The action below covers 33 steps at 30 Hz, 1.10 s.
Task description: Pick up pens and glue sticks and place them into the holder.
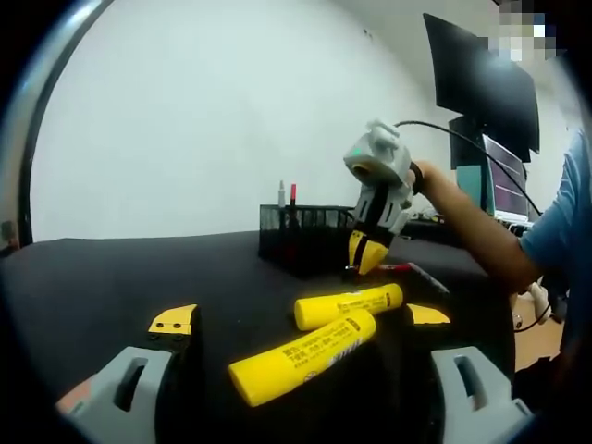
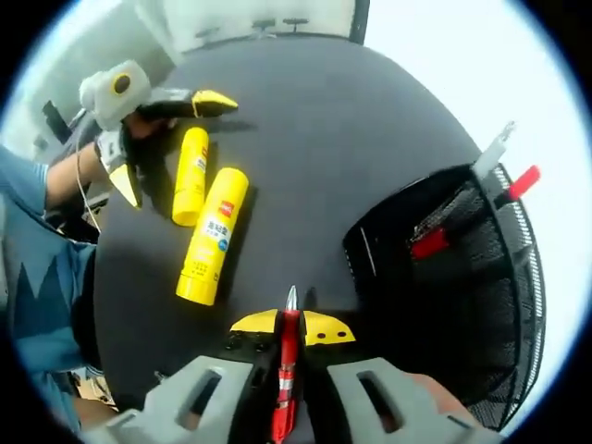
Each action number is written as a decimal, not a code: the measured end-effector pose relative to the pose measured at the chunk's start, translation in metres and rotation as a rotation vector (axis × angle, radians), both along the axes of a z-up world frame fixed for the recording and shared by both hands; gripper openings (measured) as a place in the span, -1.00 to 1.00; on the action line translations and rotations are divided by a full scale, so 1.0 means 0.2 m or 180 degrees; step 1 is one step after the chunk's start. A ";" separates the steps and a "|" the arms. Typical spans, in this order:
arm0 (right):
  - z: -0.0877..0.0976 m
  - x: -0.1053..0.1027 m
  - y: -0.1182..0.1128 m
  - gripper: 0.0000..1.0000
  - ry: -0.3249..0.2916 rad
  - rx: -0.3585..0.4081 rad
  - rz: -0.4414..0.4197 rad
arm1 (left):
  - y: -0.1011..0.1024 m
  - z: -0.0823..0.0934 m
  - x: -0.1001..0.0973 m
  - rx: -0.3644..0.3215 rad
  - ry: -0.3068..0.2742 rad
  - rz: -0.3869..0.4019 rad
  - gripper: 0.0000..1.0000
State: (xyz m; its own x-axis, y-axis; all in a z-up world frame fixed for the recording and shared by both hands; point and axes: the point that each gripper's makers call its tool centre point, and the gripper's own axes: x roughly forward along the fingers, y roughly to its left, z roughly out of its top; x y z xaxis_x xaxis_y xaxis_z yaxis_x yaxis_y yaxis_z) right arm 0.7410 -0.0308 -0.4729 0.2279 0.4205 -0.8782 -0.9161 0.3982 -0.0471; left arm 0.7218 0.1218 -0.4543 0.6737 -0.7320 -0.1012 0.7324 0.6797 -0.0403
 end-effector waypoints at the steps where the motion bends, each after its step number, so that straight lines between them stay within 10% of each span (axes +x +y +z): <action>1: 0.02 -0.01 0.00 -0.89 -0.0023 0.0026 0.0017 | 0.00 0.00 0.00 0.0000 0.0001 -0.0002 0.70; 22: 0.44 -0.01 -0.04 -0.90 -0.0774 0.0816 0.0140 | 0.00 -0.01 0.01 0.0003 0.0039 0.0001 0.70; 33: 0.71 0.02 0.01 -0.90 -0.1037 0.1856 0.0224 | 0.00 -0.02 0.01 0.0026 0.0048 0.0001 0.70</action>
State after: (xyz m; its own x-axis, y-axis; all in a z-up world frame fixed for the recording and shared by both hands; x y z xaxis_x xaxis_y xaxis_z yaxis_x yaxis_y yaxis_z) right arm 0.7447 -0.0291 -0.3307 0.3974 0.8288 -0.3938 -0.9162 0.3820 -0.1208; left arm 0.7229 0.1214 -0.4573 0.6724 -0.7308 -0.1172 0.7315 0.6803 -0.0459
